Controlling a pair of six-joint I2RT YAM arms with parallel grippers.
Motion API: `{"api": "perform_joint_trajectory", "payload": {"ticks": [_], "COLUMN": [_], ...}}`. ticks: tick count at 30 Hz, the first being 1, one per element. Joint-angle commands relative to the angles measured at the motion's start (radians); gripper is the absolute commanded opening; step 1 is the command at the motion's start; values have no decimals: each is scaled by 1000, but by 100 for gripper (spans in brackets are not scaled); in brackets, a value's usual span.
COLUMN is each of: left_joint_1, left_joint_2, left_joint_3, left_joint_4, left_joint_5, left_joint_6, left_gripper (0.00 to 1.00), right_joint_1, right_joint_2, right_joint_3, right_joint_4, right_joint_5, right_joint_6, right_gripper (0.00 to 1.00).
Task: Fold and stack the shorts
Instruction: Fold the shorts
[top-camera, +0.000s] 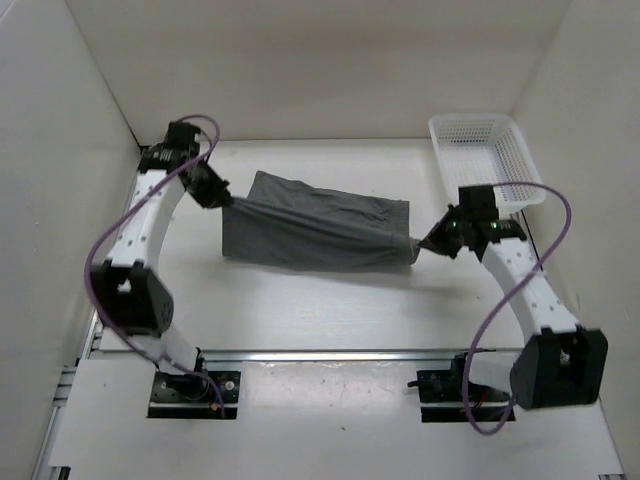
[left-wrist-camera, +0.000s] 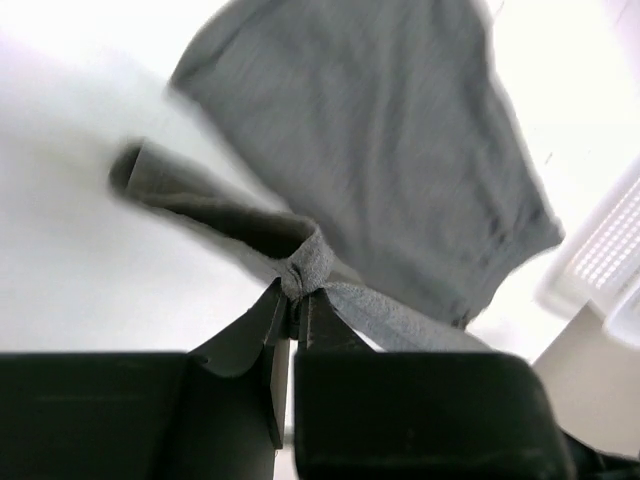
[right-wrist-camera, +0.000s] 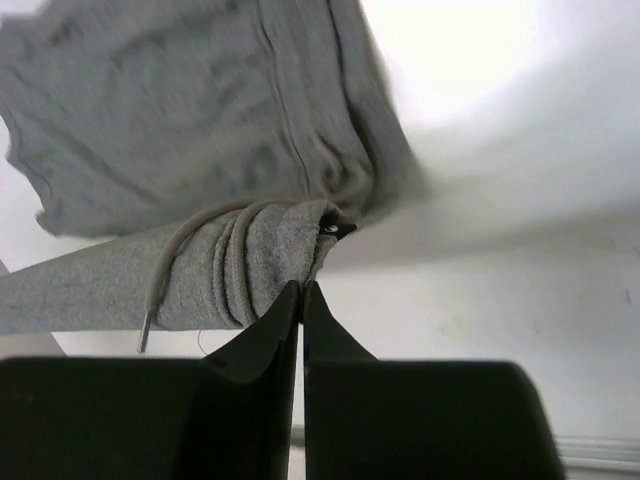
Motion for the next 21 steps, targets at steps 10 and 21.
{"api": "perform_joint_trajectory", "payload": {"ticks": [10, 21], "left_joint_1": [9, 18], "left_joint_2": [871, 622], "left_joint_3": [1059, 624], "left_joint_4": [-25, 53], "left_joint_5": [16, -15], "left_joint_6": [85, 284], "left_gripper": [31, 94], "right_joint_1": [-11, 71], "right_joint_2": [670, 530], "right_joint_3": [676, 452], "right_joint_4": [124, 156], "right_joint_5": [145, 188], "right_joint_6": [10, -37], "right_gripper": [40, 80]}}
